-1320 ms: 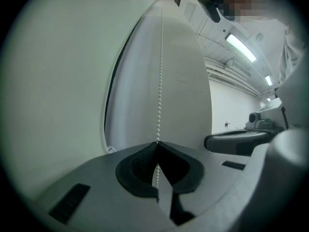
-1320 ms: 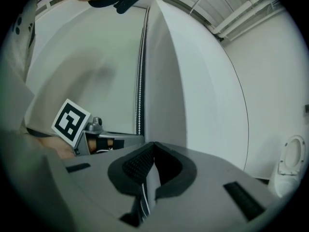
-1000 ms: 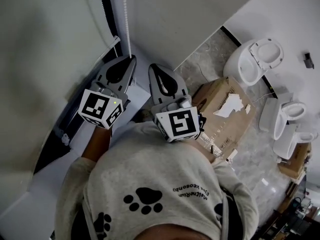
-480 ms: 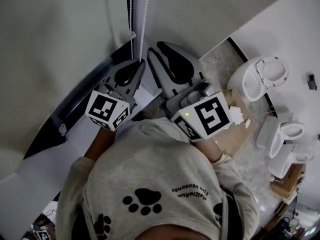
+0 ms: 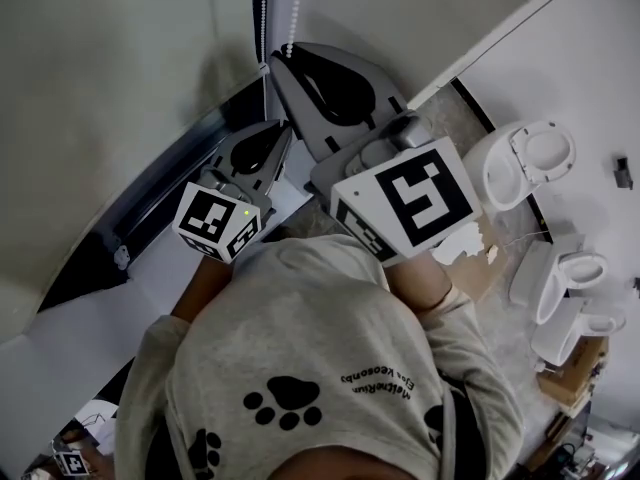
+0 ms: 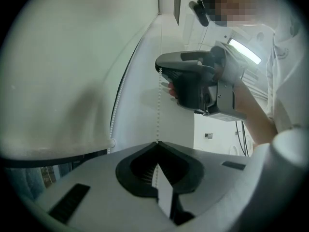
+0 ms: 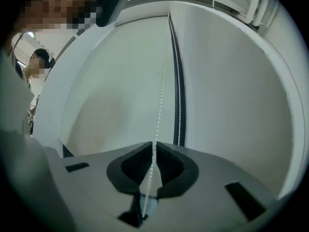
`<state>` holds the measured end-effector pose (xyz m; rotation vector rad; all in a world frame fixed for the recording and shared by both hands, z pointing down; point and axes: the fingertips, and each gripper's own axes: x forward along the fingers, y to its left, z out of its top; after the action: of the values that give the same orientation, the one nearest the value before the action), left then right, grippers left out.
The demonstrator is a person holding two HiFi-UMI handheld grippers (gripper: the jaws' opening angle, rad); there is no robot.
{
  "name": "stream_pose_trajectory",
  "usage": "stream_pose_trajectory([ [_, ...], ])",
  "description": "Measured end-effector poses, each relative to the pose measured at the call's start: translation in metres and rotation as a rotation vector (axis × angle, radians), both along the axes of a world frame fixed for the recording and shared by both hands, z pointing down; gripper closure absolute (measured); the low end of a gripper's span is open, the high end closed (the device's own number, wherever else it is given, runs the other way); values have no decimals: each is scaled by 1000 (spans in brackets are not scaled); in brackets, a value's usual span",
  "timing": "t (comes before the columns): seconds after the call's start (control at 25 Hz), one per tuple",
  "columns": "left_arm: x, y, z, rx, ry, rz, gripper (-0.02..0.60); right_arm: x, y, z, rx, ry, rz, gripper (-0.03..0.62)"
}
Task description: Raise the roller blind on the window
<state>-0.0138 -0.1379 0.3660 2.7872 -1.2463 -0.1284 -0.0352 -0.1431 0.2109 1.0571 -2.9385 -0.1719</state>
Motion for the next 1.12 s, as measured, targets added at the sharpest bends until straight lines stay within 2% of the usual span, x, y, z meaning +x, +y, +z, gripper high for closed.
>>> stream_pose_trajectory([
  [0.12,0,0,1,3,0,-7,572,0,-1,1,12,5,14,580],
  [0.28,-5,1,1,10,3,-20,572,-2,-1,2,-17,-33,-1,583],
  [0.48,-8,-1,4,5,5,-25,572,-1,-7,5,-2,-39,29,585],
  [0.64,-7,-7,12,-6,-41,-35,572,0,-16,14,3,-9,62,585],
  [0.8,-13,-8,32,-39,-73,-56,572,-3,-21,34,-40,1,79,585],
  [0.96,-18,-10,56,-23,-128,-78,572,-5,-21,58,-45,7,108,585],
  [1.12,-17,-9,74,-30,-141,-74,572,0,-21,77,-56,9,140,585],
])
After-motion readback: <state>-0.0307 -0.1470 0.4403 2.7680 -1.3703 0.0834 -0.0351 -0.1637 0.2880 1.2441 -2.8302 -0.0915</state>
